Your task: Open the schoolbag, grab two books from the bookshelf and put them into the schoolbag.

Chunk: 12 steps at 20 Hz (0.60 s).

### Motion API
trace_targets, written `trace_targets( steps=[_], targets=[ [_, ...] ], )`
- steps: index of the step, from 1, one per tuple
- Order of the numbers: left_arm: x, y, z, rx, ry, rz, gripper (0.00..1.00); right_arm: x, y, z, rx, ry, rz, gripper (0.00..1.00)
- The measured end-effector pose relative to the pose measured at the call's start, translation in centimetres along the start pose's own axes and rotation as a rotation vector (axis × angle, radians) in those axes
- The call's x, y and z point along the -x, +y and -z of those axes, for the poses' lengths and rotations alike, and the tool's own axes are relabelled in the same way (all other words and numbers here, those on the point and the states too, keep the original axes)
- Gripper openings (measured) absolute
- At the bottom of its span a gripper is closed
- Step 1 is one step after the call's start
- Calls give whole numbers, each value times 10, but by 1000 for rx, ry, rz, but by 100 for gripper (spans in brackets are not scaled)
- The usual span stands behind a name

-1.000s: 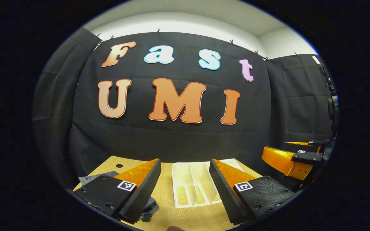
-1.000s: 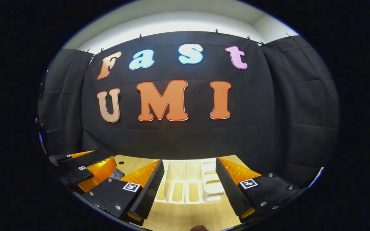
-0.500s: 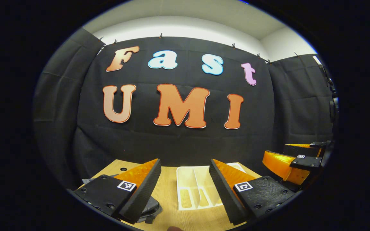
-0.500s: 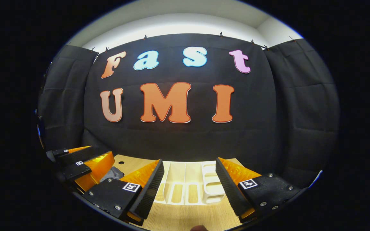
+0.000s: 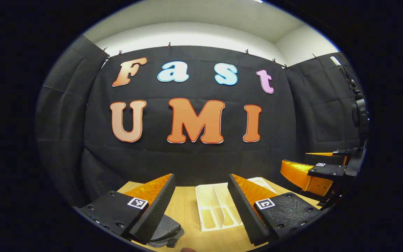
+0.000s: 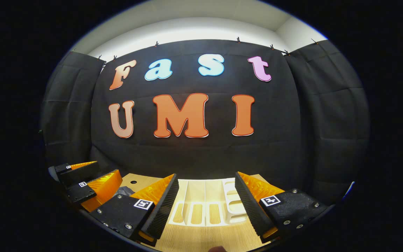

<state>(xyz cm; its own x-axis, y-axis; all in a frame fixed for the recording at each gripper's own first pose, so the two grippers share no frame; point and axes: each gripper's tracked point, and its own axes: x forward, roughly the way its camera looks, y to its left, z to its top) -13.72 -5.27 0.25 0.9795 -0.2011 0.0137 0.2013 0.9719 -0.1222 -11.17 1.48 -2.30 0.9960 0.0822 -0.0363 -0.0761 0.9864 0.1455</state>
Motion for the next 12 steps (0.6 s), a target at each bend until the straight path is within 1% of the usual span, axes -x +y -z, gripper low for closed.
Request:
trace_targets(
  steps=[2, 5, 12],
  targets=[
    [2, 5, 2, 3, 7, -13, 95, 1, 7, 2, 3, 7, -15, 95],
    [4, 10, -1, -16, -18, -28, 96, 2, 8, 2, 6, 7, -15, 96],
    [4, 7, -1, -11, -16, -27, 95, 3, 3, -4, 35, -5, -12, 96]
  ],
)
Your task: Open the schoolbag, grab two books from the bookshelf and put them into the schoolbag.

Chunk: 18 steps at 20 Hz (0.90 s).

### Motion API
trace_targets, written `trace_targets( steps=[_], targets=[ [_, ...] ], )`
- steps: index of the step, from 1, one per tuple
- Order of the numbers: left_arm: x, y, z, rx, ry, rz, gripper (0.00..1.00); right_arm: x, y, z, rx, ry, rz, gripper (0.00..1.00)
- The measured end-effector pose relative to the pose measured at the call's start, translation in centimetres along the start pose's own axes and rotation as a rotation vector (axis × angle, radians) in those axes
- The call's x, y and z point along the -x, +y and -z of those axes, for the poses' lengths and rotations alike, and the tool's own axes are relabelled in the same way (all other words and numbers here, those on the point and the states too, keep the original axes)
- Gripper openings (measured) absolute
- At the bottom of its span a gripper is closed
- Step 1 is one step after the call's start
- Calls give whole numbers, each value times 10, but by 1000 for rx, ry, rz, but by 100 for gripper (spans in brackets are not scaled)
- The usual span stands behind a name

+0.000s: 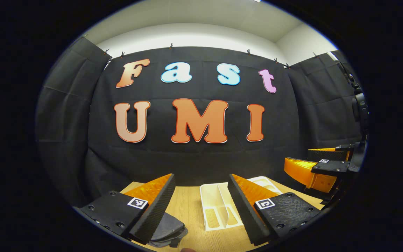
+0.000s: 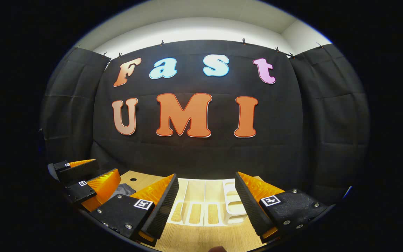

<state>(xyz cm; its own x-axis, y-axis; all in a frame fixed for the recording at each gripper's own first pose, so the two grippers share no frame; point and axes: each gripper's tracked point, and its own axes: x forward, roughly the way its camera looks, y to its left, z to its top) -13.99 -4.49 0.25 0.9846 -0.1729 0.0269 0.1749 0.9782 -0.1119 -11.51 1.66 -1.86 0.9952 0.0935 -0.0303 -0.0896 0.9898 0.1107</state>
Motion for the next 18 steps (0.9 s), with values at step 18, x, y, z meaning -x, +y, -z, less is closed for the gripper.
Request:
trace_targets(
  steps=[18],
  targets=[
    [-6, -7, -2, -30, -29, -6, 95, 2, -4, 2, 44, -34, 7, 95]
  ],
)
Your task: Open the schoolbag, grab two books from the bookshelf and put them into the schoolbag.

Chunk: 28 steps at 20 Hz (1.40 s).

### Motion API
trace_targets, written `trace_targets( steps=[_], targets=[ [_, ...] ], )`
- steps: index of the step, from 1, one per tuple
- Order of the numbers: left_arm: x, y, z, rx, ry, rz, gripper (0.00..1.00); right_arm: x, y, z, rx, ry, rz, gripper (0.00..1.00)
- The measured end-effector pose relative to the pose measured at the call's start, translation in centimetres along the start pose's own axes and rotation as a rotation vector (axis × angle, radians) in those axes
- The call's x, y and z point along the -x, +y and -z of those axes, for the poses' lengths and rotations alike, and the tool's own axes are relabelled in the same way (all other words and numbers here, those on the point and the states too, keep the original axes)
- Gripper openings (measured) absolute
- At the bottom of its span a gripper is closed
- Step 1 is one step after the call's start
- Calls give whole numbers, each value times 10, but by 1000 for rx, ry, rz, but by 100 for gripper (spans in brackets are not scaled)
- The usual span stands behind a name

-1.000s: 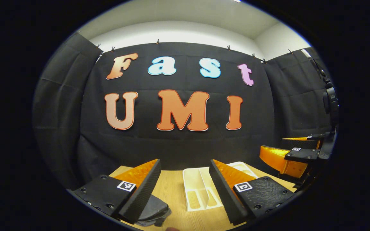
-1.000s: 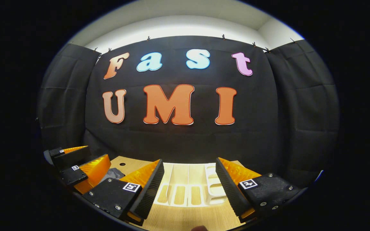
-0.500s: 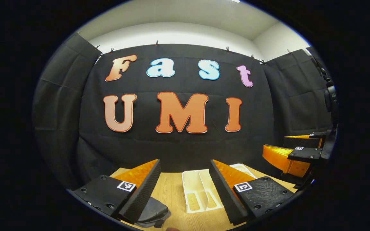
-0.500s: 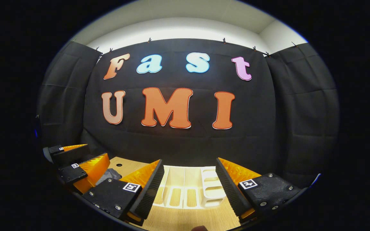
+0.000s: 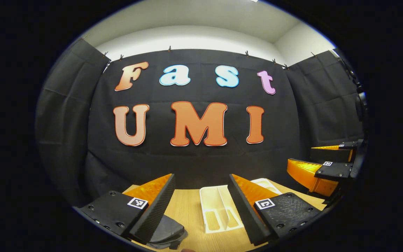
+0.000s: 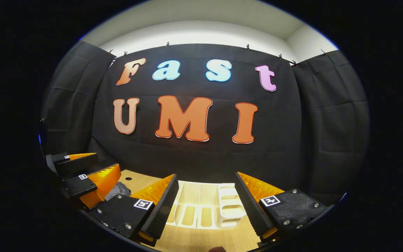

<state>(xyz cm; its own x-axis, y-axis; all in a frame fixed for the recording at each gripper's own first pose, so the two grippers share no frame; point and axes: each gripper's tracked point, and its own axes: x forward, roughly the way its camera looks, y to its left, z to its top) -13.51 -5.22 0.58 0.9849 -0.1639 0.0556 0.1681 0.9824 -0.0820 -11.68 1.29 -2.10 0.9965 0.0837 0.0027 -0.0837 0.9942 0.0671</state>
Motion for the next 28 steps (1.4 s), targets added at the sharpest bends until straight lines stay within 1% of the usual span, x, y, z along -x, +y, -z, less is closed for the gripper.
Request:
trace_targets(
  steps=[4, 8, 10, 11, 12, 17, 20, 22, 27, 28],
  targets=[
    [1, -3, 11, -18, 24, -6, 95, 0, -3, 7, -15, 14, -18, 96],
    [-5, -5, 7, -46, 30, -34, 95, 0, -6, 13, 7, 26, -52, 96],
    [-6, -9, 4, -52, 32, -38, 95, -1, -15, 15, 6, 36, -52, 96],
    [-6, -8, 5, -52, 38, -40, 95, -1, -18, 16, 2, 45, -44, 96],
    [-6, -11, 3, -47, 35, -31, 95, -1, -18, 14, -4, 44, -47, 96],
    [-11, -11, 3, -40, 39, 14, 96, -2, -21, 2, -17, 28, -3, 96],
    [-15, -5, -3, -19, 22, 15, 95, -1, -23, -4, 24, 6, 21, 96],
    [-17, -5, -4, -18, 19, 22, 95, 0, -23, -3, 18, 8, 30, 96],
    [-16, -6, -2, -25, 20, 40, 96, 1, -13, -2, 22, 12, 29, 95],
    [-16, -6, -2, -25, 23, 46, 95, 2, -12, -2, 22, 14, 26, 96]
  ],
)
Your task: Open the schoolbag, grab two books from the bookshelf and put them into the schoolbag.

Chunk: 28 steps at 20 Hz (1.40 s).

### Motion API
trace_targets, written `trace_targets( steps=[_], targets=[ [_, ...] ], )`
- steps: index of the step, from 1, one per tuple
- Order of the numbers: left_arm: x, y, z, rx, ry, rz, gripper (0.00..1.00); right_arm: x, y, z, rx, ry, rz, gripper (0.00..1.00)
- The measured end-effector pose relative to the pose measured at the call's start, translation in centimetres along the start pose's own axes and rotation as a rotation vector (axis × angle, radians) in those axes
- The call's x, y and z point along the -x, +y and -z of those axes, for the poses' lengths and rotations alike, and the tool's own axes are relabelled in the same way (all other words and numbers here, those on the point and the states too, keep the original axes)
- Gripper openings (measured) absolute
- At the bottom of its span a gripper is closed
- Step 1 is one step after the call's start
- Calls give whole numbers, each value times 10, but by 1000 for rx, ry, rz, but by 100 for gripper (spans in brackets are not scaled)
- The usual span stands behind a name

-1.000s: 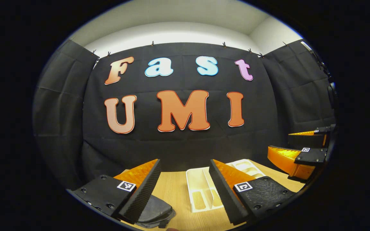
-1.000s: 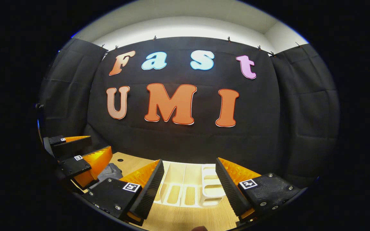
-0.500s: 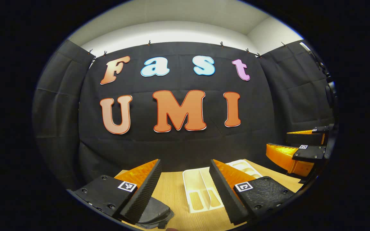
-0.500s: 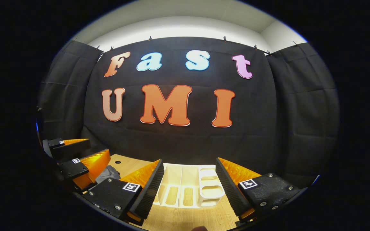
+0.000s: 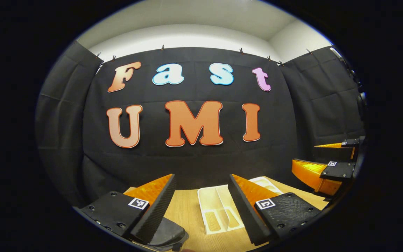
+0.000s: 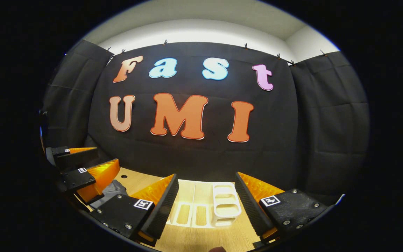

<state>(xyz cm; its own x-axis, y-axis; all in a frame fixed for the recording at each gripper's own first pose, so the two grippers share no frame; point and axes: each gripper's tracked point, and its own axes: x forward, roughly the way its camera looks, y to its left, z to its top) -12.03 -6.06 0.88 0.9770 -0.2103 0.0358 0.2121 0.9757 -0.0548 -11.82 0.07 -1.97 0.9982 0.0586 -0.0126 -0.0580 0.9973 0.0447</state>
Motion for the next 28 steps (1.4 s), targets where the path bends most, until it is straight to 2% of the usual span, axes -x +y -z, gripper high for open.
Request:
trace_targets(
  steps=[3, 4, 6, 21, 28],
  targets=[
    [-1, 2, -2, 7, -2, -1, 96, 1, -2, -3, 12, -6, 5, 96],
    [-3, 2, -4, 10, -4, -1, 95, 1, -2, -4, 12, -7, 4, 100],
    [-3, 2, -2, 2, 0, 3, 95, 0, -3, -4, 2, -3, 8, 95],
    [-10, -5, 4, -12, -2, 36, 95, -4, -1, 6, 7, 18, 16, 96],
    [-16, -5, -1, -3, -19, 41, 95, -9, 1, -1, 28, 0, 13, 96]
  ],
)
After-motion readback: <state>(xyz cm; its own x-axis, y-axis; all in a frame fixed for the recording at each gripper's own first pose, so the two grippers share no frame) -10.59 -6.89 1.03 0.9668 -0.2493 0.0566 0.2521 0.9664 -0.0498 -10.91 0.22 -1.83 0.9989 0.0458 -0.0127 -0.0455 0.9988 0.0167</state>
